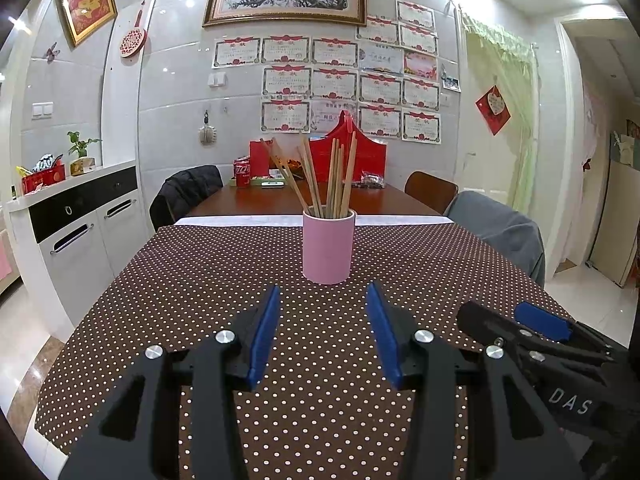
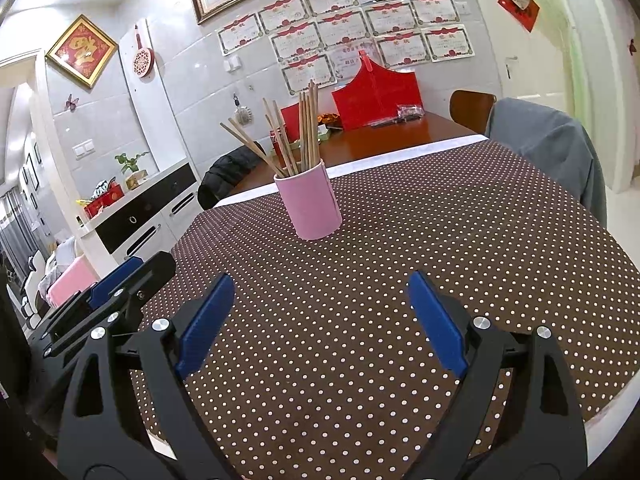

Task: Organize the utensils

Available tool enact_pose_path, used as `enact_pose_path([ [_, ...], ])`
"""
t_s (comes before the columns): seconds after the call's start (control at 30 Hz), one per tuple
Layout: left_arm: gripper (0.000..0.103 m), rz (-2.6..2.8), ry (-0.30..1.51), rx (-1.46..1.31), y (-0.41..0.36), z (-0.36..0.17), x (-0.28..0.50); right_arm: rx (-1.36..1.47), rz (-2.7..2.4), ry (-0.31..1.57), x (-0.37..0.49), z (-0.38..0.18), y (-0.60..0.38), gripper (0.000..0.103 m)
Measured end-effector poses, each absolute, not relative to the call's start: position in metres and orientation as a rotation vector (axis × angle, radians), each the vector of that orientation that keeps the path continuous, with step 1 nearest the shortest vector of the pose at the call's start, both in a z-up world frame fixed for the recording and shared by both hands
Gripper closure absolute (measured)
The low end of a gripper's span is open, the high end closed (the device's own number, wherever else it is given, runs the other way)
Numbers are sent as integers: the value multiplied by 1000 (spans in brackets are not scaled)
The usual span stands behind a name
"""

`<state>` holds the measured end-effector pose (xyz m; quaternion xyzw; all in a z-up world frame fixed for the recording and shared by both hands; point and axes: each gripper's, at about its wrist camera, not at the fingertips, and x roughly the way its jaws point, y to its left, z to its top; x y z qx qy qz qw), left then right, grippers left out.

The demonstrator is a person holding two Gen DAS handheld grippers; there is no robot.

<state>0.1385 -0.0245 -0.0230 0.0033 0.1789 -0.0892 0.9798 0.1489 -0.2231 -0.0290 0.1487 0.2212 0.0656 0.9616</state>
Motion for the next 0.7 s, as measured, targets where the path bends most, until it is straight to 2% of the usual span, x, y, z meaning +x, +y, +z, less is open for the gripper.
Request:
enact_pose_path([
  [0.7, 58, -177, 353, 4, -25, -21, 138, 289, 120, 435, 146, -27, -222, 16],
])
